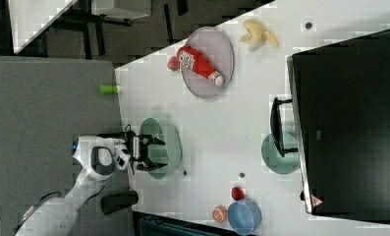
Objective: Drag strainer right to left.
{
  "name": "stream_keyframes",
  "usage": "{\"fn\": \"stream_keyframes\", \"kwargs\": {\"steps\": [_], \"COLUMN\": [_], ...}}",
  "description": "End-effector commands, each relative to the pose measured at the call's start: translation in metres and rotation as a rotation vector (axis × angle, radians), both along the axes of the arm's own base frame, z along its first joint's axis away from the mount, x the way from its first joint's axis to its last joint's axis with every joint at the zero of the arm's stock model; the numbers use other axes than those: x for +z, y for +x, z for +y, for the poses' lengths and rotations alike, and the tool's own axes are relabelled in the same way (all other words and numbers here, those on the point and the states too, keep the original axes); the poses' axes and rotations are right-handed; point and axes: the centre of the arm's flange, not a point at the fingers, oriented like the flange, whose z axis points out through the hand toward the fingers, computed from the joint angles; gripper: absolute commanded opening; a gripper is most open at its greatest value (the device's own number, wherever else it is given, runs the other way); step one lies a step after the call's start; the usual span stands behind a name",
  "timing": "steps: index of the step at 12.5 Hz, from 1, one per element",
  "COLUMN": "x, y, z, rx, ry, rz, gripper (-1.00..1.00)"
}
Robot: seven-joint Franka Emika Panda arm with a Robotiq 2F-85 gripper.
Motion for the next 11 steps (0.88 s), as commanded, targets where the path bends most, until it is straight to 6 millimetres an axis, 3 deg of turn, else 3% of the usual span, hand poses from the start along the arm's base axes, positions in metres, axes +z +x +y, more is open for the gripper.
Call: {"fn": "stream_keyframes", "kwargs": {"steps": [1,4,7,9,11], "x": [0.137,0.239,0.325,0.369,0.399], "y": [0.052,0.073,0.087,0.087,0.074], "z": [-0.049,-0.126,-0.234,-0.311,-0.386], "rx": [0.144,0.255,0.239,0.302,0.454], "ry": [0.084,0.143,0.197,0.191,0.142], "rz": [-0.075,-0.113,-0.200,-0.246,-0.229], "gripper": [1.00,1.00,1.00,1.00,1.00]}}
